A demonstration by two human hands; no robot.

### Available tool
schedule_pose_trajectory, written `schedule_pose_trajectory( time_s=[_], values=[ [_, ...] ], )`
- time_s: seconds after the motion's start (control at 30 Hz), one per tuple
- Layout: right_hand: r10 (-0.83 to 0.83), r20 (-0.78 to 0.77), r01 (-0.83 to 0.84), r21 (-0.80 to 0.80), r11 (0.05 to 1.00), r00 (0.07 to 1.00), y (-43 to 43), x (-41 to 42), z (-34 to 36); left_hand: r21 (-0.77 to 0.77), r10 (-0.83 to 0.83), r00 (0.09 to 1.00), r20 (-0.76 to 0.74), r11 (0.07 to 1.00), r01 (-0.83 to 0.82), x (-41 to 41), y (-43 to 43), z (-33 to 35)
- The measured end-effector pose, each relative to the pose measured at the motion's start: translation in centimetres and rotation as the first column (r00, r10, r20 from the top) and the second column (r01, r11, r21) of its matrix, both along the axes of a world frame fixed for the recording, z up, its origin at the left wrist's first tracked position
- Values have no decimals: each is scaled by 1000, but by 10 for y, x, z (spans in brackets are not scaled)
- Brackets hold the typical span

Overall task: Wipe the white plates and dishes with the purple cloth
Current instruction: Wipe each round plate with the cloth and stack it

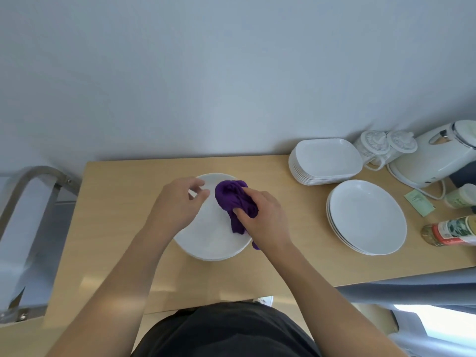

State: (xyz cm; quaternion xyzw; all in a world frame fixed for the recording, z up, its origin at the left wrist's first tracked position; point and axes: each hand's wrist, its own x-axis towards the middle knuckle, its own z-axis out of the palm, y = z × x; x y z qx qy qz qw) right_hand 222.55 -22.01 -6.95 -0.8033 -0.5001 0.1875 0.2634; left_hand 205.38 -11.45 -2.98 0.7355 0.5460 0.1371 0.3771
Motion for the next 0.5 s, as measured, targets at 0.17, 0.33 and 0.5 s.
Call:
schedule_pose_trajectory(
  time_s=[0.17,0.33,0.5],
  values=[
    [95,102,-80,-143,986,990,11,-24,-5,156,85,975,-208,986,-52,-31,16,-37],
    [340,184,-294,-238,926,922,21,-34,-13,147,103,975,-197,986,-74,-42,22,-54],
    [111,276,-65,-171,983,955,37,-41,-35,74,127,990,-62,990,-123,-49,25,-56]
  ],
)
